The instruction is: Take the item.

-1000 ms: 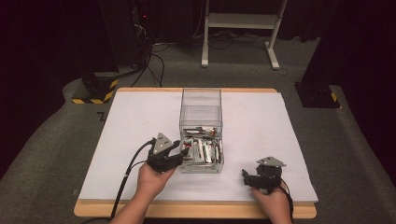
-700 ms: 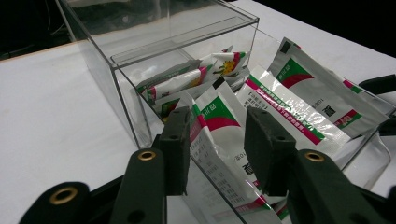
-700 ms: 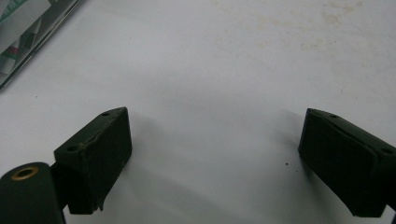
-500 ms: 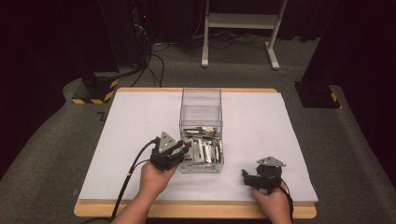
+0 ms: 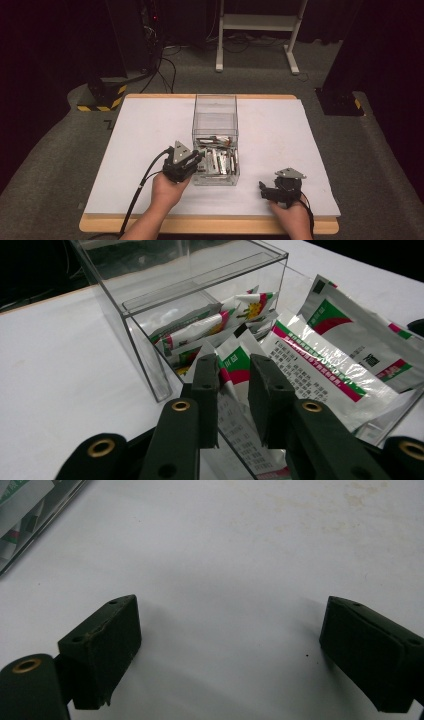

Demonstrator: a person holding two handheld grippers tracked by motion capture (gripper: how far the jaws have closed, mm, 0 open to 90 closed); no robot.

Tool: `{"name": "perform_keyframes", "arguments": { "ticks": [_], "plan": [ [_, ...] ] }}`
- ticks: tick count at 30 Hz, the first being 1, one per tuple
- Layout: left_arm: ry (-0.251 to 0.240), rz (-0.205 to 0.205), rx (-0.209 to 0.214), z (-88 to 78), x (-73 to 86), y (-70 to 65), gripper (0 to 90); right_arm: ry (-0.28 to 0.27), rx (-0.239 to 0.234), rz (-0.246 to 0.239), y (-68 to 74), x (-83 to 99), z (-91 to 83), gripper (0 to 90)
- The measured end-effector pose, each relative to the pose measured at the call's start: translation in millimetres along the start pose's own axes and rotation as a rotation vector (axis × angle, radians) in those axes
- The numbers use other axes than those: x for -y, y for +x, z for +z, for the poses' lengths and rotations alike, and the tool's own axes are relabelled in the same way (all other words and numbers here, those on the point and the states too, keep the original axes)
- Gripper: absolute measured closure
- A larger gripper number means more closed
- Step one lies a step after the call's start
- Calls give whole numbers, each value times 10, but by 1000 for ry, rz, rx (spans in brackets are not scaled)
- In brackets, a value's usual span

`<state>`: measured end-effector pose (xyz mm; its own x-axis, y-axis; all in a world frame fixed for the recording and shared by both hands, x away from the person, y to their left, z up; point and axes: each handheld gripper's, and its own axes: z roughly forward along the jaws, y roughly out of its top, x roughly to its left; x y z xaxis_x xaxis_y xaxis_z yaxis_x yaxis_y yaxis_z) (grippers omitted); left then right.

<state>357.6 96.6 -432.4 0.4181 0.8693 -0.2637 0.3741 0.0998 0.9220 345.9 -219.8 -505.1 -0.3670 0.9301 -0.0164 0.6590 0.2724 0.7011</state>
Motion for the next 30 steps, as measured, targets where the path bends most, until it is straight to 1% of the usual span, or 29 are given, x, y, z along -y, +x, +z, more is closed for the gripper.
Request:
{"name": "perform_keyframes", "arguments": {
  "ticks": [2,6,11,13,15,16,17,19,21,24,26,30],
  "plan": [
    [3,2,-1,2,0,3,747,0,0,0,0,0,0,94],
    [-4,-7,-3,9,6,-1,765,0,-1,0,0,0,0,94],
    [-9,-26,4,14,9,19,813,0,1,0,1,1,-1,94],
    [-16,-42,6,12,12,29,835,0,1,-1,1,2,-1,94],
    [-15,-36,9,5,23,42,874,-1,0,-1,1,2,-1,94],
    [-25,-43,11,7,28,39,881,0,1,1,3,3,-2,94],
    [-24,-42,12,3,33,41,886,-1,2,1,3,4,-2,94],
    [-34,-53,18,-4,44,47,890,-1,2,1,3,4,-2,94],
    [-32,-52,19,-8,46,50,894,-1,2,1,3,4,-2,94],
    [-35,-66,24,-6,49,52,898,-1,1,1,3,4,-2,94],
    [-31,-67,26,-10,47,61,899,-1,1,1,3,4,-2,94],
    [-45,-79,29,-16,50,59,900,-1,2,0,3,5,-3,94]
  ]
}}
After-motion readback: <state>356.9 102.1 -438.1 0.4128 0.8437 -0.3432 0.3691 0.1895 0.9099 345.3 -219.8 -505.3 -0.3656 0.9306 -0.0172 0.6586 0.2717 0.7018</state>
